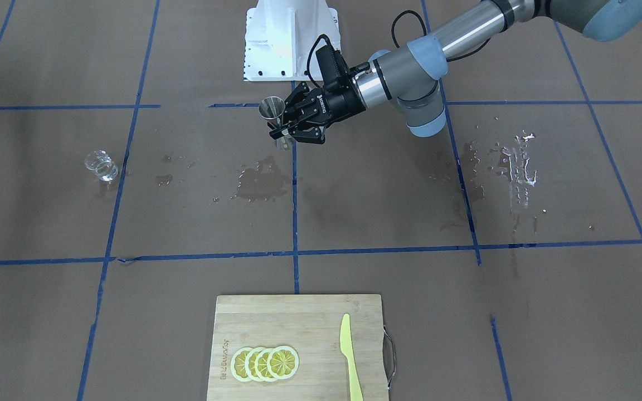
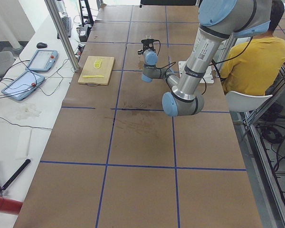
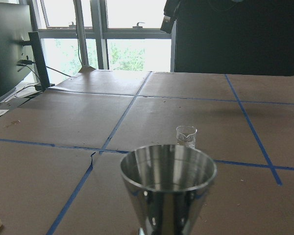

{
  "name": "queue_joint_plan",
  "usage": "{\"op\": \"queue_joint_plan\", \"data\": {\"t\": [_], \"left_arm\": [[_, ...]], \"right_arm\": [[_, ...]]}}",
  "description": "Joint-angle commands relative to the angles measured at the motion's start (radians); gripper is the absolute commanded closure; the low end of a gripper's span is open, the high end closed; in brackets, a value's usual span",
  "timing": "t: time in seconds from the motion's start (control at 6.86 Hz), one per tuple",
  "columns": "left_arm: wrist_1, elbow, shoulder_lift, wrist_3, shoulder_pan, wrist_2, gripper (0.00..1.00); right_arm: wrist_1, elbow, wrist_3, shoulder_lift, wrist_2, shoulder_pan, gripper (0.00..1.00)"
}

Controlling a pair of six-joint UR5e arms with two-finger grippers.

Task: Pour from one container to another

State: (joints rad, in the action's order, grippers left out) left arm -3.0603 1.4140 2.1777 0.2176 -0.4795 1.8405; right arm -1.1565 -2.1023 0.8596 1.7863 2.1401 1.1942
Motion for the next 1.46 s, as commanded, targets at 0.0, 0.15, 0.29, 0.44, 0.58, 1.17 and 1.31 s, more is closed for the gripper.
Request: {"op": "queue_joint_plan", "data": {"t": [0.0, 0.15, 0.29, 0.44, 0.58, 1.17, 1.31], "left_arm": [[0.0, -0.003, -0.001, -0.001, 0.001, -0.013, 1.0], [0.0, -0.007, -0.002, -0.001, 0.001, -0.015, 1.0], [0.0, -0.007, -0.001, -0.001, 0.001, -0.015, 1.0], [0.0, -0.007, -0.002, -0.001, -0.001, -0.015, 1.0], [0.0, -0.007, -0.003, -0.003, -0.001, -0.029, 1.0], [-0.002, -0.007, -0.006, -0.003, -0.001, -0.029, 1.0], [-0.002, -0.006, -0.007, -0.003, -0.001, -0.029, 1.0]], "right_arm": [[0.055, -0.083, 0.256, 0.005, -0.242, -0.244, 0.0], [0.113, -0.084, 0.322, 0.019, -0.337, -0.324, 0.0], [0.145, -0.084, 0.391, 0.022, -0.458, -0.417, 0.0], [0.158, -0.084, 0.448, 0.025, -0.614, -0.527, 0.0], [0.161, -0.084, 0.491, 0.039, -0.805, -0.654, 0.0], [0.162, 0.022, 0.66, 0.064, -1.39, -0.994, 0.0], [0.164, 0.056, 0.688, 0.061, -1.469, -1.03, 0.0]]}}
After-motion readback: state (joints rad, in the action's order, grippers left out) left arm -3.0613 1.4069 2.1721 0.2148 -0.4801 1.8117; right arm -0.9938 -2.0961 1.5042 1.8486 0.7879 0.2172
